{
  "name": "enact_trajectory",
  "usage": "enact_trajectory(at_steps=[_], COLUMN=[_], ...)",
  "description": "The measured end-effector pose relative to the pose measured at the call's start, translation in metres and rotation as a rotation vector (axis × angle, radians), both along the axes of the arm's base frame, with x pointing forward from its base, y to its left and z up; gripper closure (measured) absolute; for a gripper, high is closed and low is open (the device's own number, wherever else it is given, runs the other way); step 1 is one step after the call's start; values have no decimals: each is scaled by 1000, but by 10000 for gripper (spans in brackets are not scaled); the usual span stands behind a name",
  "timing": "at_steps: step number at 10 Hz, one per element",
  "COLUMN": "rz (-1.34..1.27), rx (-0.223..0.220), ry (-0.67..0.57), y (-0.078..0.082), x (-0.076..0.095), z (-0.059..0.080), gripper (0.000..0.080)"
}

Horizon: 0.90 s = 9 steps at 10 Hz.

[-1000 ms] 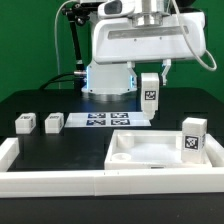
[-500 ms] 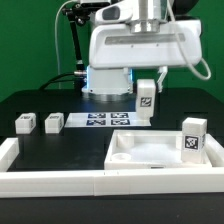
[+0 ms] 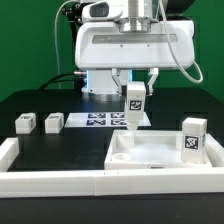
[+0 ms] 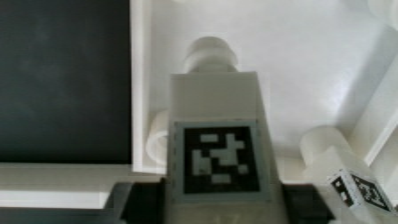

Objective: Assemble square table

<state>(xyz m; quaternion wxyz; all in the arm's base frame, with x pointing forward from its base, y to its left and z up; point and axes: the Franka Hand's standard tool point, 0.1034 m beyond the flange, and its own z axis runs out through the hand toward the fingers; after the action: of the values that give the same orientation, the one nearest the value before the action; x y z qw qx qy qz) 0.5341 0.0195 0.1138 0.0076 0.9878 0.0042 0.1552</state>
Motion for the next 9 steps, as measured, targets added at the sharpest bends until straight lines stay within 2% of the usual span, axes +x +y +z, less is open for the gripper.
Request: enact_trajectory(at_steps=[3,4,5,6,8,9], rz=[11,14,-6,-14,-68,-77], rx=[-7,-14,-6,-2,42,49], ry=[5,19,28,33,92,103], y=[-3,-13,-23,-26,-31,-30], x=[-1,2,11,21,38,43], z=[-3,-7,-5,-3,-3,-2], gripper=[509,509,509,509,509,509])
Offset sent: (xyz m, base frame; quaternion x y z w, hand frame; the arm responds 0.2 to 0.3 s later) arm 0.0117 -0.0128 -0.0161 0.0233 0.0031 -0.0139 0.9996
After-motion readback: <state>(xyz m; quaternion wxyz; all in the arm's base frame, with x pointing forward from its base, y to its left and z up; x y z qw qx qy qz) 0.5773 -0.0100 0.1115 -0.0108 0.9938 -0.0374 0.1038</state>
